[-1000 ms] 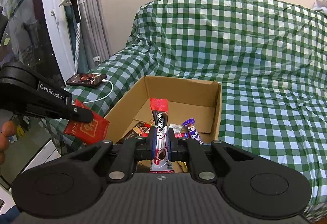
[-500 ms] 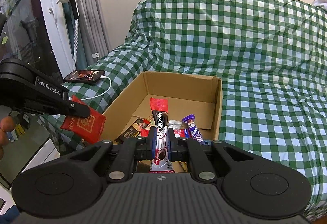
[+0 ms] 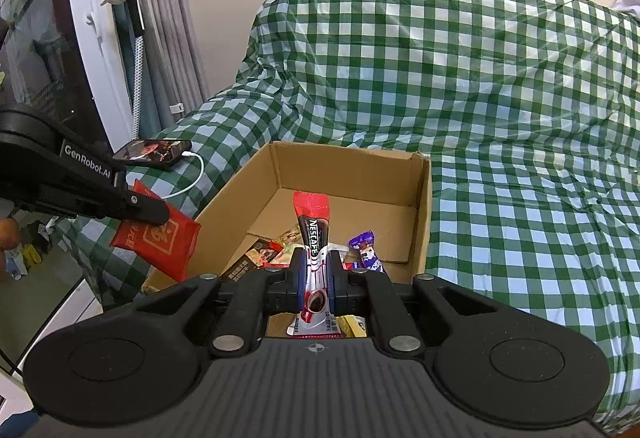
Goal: Organize snacks
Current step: 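Carry the red packet and Nescafe stick over the cardboard box with both tools, then open both tools to drop the red packet and Nescafe stick into the box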
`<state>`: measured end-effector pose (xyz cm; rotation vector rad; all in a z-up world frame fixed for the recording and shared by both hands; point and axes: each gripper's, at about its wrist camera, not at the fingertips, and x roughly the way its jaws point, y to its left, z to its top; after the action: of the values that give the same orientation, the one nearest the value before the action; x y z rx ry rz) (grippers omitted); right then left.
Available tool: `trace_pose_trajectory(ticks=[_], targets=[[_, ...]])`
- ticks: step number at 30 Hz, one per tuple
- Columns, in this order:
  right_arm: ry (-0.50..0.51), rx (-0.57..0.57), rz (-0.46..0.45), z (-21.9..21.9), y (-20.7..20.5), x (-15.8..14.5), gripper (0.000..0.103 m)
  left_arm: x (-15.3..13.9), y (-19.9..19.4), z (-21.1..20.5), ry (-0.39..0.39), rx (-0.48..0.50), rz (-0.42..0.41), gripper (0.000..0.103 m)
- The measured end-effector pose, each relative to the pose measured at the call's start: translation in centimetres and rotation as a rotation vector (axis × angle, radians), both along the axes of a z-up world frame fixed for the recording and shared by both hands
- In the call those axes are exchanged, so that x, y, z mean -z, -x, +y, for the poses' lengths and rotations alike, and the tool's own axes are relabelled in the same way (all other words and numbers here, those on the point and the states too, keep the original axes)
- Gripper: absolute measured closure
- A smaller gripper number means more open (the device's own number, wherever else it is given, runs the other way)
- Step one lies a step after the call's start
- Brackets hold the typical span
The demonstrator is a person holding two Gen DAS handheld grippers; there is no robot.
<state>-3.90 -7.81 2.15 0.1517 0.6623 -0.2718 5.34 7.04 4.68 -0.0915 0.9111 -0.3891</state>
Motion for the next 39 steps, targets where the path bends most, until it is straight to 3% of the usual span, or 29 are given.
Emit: trace_pose_trajectory(ticks=[11, 34, 35, 36, 37, 39], targets=[[-0.016, 0.014, 0.026, -2.1, -3.7, 1.3, 0.092, 1.3, -4.3, -2.4, -0.025, 0.02, 0.0, 0.097], [-0.094, 0.077, 0.118, -6.7, -10.6, 7.1, 0.091, 8.2, -12.9, -7.5, -0.137, 0.078, 0.081, 0.095], [-0.097, 0.077, 0.119, -6.8, -10.7, 7.3, 0.087, 8.4, -13.2, -7.7, -0.147, 0.085, 0.083, 0.092], [-0.102, 0.074, 0.12, -6.9, -11.0, 7.4, 0.085, 8.6, -13.3, -7.7, -0.158, 0.088, 0.079, 0.078], [-0.105, 0.079, 0.12, -7.1, -11.2, 7.5, 0.084, 8.5, -13.5, -7.8, -0.169, 0.095, 0.068, 0.04], [-0.121, 0.097, 0.111, -7.7, -11.5, 7.3, 0.055, 8.1, -13.5, -7.6, -0.202, 0.061, 0.037, 0.002]])
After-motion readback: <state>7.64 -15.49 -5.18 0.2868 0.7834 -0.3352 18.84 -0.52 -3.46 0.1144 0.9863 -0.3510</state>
